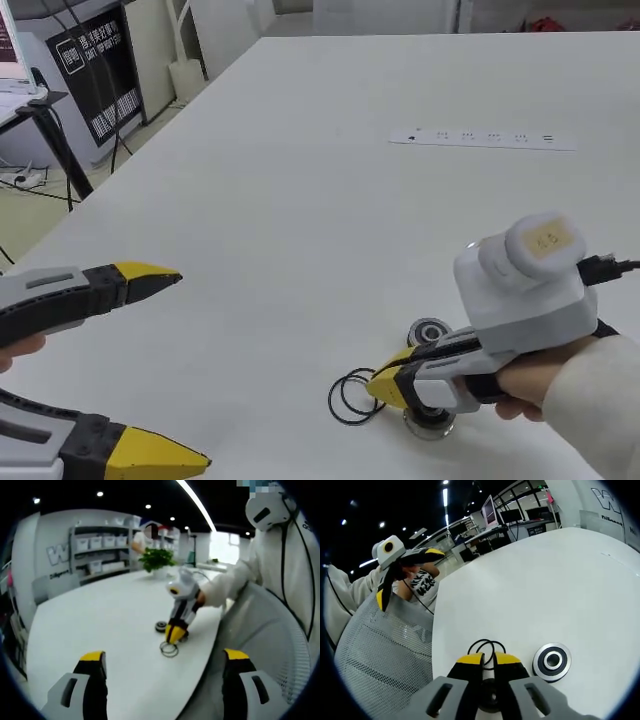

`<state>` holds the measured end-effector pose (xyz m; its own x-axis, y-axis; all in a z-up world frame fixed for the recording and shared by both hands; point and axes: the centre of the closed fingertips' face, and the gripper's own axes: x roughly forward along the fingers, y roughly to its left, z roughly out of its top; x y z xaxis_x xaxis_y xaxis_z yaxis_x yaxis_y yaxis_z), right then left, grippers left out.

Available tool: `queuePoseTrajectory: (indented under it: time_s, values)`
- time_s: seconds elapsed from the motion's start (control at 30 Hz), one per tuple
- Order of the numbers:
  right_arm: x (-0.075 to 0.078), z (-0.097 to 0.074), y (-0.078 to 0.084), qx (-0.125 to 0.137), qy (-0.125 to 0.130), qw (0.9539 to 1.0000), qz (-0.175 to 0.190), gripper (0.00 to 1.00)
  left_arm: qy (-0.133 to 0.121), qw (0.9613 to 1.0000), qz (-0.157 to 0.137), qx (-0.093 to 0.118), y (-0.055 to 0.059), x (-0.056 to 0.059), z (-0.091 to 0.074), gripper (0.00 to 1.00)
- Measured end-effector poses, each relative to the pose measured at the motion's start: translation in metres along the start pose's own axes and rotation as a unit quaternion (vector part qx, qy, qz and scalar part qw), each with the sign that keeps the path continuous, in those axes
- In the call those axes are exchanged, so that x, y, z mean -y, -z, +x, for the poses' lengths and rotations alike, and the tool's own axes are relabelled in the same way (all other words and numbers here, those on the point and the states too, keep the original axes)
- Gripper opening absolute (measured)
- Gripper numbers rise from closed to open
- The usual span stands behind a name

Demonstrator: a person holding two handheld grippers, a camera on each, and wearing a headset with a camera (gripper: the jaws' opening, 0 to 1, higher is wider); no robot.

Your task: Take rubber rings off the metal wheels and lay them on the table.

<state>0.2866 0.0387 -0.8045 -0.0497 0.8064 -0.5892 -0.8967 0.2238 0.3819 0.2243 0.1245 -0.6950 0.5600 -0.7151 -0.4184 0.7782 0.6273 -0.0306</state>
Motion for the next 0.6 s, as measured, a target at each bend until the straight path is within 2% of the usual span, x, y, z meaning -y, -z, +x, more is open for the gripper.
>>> queuePoseTrajectory:
  time_s: [0.33, 0.6]
  values:
    - [0.0, -0.014, -0.009, 0.016, 0.006, 0.9998, -0.005, 0.06, 0.001, 1.0, 0.003, -0.002, -0.002, -0.001, 0.0, 0.98]
    - [0.005, -0.036, -0.022, 0.043, 0.022, 0.9988, -0.009, 0.07, 0.007, 0.9999, 0.011, -0.004, -0.007, -0.002, 0.003, 0.97]
